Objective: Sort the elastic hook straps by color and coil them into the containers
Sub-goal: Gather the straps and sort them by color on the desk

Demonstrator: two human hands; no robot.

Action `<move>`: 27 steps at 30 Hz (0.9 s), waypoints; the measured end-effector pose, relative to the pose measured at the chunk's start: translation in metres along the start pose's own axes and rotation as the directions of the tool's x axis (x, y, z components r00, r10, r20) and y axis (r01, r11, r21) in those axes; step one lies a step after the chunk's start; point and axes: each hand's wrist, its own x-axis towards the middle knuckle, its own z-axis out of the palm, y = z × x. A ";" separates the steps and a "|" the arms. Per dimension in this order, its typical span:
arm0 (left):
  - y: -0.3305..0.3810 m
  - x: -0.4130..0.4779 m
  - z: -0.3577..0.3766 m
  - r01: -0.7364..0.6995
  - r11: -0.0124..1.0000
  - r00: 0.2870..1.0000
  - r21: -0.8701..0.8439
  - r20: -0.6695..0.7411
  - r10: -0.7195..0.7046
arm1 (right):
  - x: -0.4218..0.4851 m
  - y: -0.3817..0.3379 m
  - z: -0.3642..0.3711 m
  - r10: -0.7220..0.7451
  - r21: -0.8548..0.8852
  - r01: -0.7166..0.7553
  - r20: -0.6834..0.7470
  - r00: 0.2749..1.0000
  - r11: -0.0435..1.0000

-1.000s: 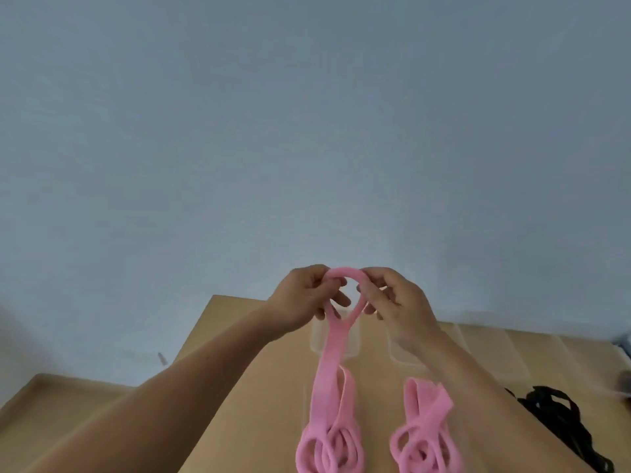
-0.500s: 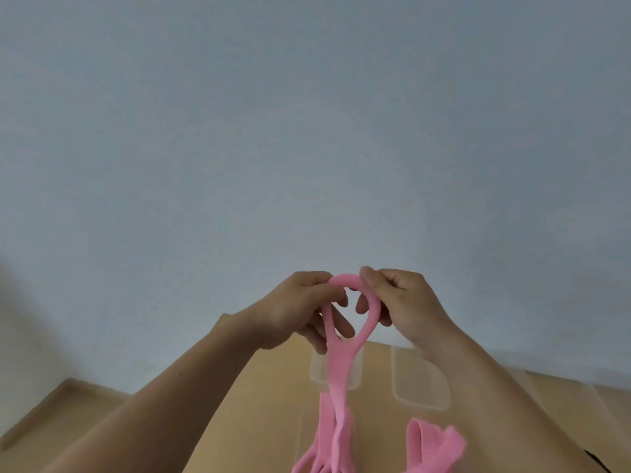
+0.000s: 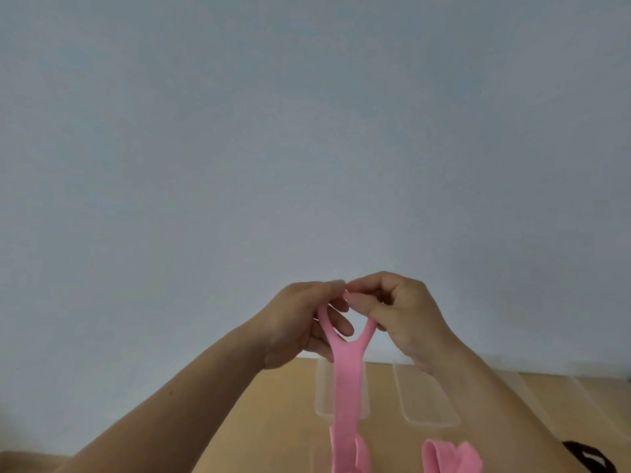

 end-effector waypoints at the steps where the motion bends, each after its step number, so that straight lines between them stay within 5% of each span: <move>1: -0.001 0.000 -0.001 -0.011 1.000 1.000 -0.004 0.010 0.011 | -0.002 0.001 0.001 -0.019 -0.044 0.019 -0.010 1.000 0.999; 6: -0.008 -0.001 0.002 -0.085 0.995 0.996 0.050 0.023 0.084 | -0.010 0.007 -0.003 -0.039 -0.134 0.035 -0.028 0.999 0.990; 16: -0.023 -0.008 0.016 -0.287 0.894 0.913 0.343 -0.184 0.363 | -0.016 0.007 -0.009 -0.084 -0.206 0.082 0.000 0.996 0.975; 23: -0.017 -0.018 0.008 0.002 0.997 0.999 0.081 -0.038 0.001 | -0.014 0.015 -0.002 -0.356 -0.396 0.337 0.026 0.934 0.854; 27: -0.018 -0.021 -0.002 0.018 1.000 1.000 -0.003 0.011 -0.018 | -0.014 0.023 0.005 -0.493 -0.445 0.471 0.074 0.867 0.762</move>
